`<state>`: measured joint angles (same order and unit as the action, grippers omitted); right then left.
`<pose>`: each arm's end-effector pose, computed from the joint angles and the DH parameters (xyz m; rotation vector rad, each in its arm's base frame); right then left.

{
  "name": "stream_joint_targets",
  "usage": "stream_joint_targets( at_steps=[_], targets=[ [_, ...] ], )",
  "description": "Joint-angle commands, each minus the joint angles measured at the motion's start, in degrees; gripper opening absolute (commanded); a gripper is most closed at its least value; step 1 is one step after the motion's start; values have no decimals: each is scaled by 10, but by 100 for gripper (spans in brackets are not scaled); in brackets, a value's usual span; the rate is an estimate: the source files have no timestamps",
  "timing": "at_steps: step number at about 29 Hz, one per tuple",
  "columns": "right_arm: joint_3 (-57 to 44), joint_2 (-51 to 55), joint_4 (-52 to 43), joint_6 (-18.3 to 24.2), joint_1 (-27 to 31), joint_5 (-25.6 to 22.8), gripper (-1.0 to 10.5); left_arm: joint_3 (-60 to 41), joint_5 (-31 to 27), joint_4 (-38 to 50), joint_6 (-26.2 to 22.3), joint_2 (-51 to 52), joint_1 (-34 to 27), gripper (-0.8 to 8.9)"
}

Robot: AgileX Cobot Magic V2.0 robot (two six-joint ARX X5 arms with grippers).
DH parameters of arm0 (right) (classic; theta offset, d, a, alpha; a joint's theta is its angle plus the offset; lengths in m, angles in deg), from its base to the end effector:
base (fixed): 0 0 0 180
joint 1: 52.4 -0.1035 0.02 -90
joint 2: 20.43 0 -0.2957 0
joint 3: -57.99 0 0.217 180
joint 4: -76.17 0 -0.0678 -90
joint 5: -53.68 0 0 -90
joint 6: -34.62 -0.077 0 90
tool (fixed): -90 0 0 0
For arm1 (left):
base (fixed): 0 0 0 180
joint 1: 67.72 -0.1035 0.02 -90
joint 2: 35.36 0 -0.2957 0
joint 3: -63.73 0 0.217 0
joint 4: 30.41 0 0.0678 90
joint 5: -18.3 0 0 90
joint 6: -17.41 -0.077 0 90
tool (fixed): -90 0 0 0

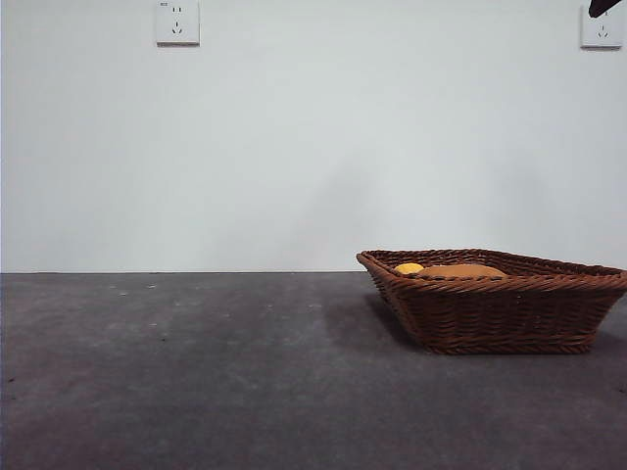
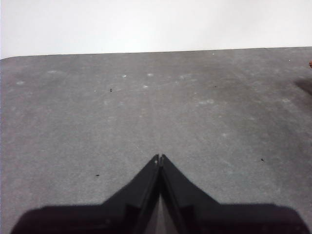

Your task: Help me put the vegetables on the table into the basket

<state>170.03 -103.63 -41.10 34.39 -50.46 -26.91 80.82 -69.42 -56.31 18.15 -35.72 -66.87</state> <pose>0.2947 0.0026 0.4216 0.0624 0.5893 0.1254 0.0750 -0.0042 0.1448 -0.0149 0.1604 -0.0535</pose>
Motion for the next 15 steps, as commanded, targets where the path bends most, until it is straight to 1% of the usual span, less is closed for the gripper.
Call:
stream_joint_targets(
  at_steps=[1,5,6,10,12,15],
  targets=[
    [-1,-3,-3,-4,0,0,1,-6,1,3,3,1,-2,-4],
    [-2,-4,-5,-4,0,2,1,-6,1,3,3,1,-2,-4],
    [-3,-5,-4,-4,0,-5,1,-6,1,3,3,-1,-2,-4],
    [-22,3,-7,-4,-2,-58,1,-6,1,4,3,-6,-2,-4],
    [-56,18,-31,-4,-7,-69,1,-6,1,4,3,-8,-2,-4],
    [-161,78,-115,-4,-33,-69,1,-6,1,4,3,-9,-2,-4]
  ],
)
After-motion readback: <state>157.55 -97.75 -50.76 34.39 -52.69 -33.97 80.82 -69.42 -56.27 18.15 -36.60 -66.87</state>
